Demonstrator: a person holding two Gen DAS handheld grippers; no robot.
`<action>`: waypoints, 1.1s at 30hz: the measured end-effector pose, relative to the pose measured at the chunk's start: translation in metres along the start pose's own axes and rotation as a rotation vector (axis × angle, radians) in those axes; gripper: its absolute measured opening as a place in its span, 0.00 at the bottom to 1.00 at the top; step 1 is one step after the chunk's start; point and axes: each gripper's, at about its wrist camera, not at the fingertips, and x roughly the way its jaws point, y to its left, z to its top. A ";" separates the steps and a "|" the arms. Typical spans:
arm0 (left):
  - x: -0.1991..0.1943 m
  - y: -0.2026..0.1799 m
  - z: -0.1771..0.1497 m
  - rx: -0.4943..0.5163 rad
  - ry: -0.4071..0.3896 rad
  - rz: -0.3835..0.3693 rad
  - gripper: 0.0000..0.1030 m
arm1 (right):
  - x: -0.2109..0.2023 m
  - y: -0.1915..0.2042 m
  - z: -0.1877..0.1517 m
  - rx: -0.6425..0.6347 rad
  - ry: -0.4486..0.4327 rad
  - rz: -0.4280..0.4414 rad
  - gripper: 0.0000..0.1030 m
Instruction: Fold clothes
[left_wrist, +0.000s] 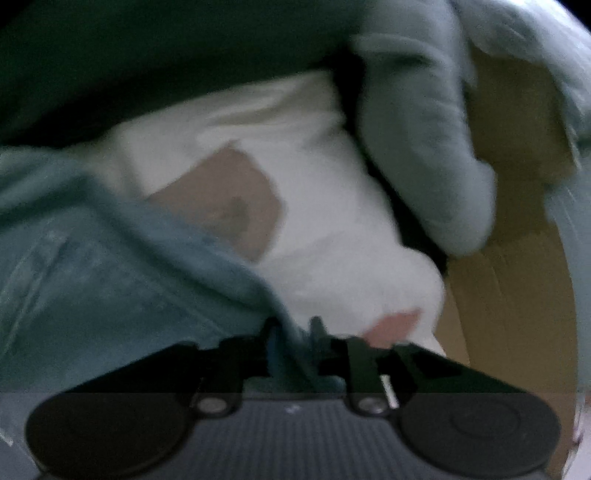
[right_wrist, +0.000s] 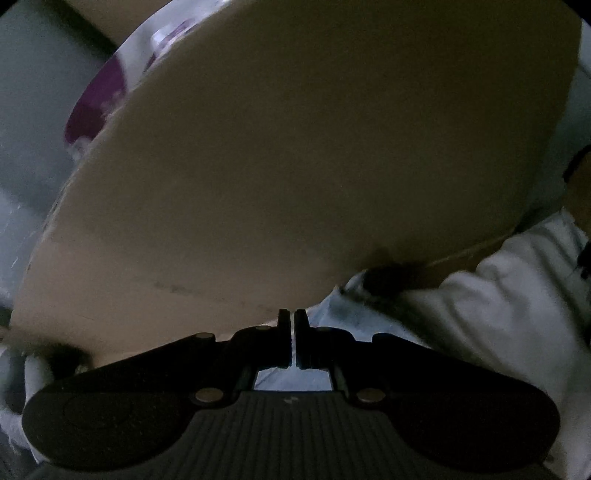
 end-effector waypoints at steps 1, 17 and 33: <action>-0.002 -0.007 -0.001 0.024 0.006 -0.016 0.25 | 0.000 0.003 -0.003 -0.020 0.013 0.015 0.05; 0.005 -0.128 -0.038 0.710 0.122 -0.041 0.31 | 0.018 0.085 -0.056 -0.550 0.143 0.131 0.39; 0.068 -0.172 -0.128 1.117 0.309 -0.042 0.40 | 0.047 0.160 -0.134 -1.090 0.261 0.237 0.42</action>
